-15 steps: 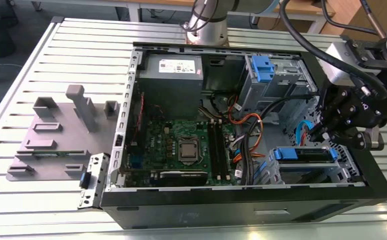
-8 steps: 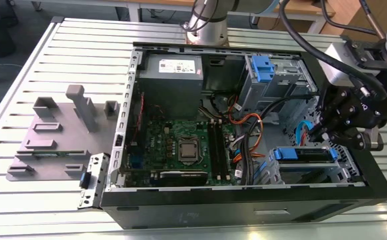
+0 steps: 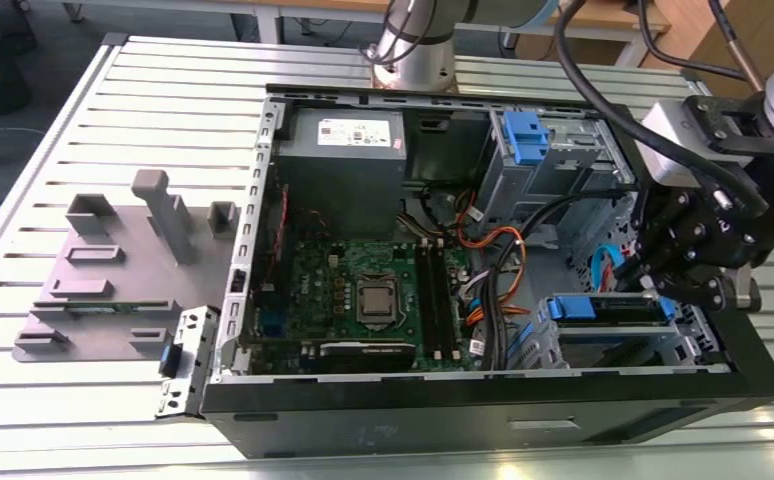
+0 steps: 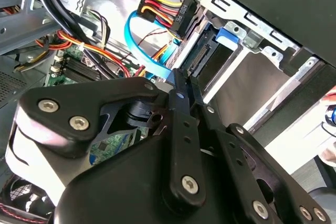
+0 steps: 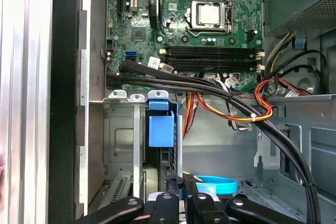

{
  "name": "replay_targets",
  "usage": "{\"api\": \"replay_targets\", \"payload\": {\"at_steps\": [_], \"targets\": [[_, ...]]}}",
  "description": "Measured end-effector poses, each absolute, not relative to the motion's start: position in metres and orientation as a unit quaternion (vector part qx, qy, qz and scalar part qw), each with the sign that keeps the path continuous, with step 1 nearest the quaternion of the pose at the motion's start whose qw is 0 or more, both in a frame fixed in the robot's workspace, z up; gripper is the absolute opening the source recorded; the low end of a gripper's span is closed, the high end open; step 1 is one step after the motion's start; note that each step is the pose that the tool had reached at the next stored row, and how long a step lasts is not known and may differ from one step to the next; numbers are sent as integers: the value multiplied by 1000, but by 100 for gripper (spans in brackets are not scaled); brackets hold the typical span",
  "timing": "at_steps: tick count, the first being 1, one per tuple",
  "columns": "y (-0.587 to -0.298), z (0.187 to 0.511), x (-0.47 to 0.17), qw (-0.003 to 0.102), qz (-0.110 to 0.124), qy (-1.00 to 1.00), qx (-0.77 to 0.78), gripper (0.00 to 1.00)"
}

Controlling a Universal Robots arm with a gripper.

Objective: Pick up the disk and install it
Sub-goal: 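Insert the first disk wire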

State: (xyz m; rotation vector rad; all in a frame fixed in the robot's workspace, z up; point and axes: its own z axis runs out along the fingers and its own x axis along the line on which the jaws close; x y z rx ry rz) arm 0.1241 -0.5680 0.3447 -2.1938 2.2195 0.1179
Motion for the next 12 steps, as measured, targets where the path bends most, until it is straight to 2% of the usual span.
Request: {"api": "replay_targets", "payload": {"at_steps": [12], "targets": [[-574,341,124,10,37,711,-702,16]]}}
